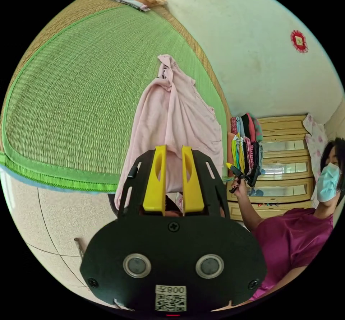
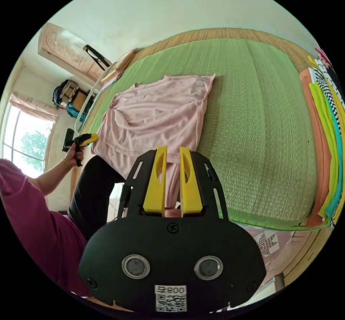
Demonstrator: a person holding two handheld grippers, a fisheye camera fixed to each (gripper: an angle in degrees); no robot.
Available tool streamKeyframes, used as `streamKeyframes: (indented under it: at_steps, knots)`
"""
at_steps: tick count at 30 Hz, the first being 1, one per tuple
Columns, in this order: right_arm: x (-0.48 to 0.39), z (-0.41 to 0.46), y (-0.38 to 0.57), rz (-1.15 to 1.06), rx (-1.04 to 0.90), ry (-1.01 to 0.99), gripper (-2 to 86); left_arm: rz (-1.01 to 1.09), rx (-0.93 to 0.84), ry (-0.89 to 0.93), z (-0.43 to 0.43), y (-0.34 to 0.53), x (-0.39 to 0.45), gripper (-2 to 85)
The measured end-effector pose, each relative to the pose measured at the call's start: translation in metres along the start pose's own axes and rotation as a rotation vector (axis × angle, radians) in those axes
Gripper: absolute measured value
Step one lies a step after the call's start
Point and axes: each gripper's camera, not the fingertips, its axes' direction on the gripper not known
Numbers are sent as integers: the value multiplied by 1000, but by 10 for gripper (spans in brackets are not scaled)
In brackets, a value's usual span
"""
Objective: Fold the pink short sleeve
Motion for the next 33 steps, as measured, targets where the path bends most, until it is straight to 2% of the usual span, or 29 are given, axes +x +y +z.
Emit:
streamKeyframes:
  at_steps: [11, 21, 27, 33]
  knots:
    - [-145, 15, -1, -319, -87, 302, 69, -79, 10, 21, 6, 15, -24, 19]
    - [-248, 40, 5, -538, -150, 501, 71, -130, 48, 69, -1, 42, -46, 44]
    - [-291, 55, 4, -624, -171, 612, 61, -142, 41, 92, 3, 40, -58, 46]
    - [-315, 54, -2, -628, -156, 635, 14, -173, 53, 124, 6, 41, -70, 30]
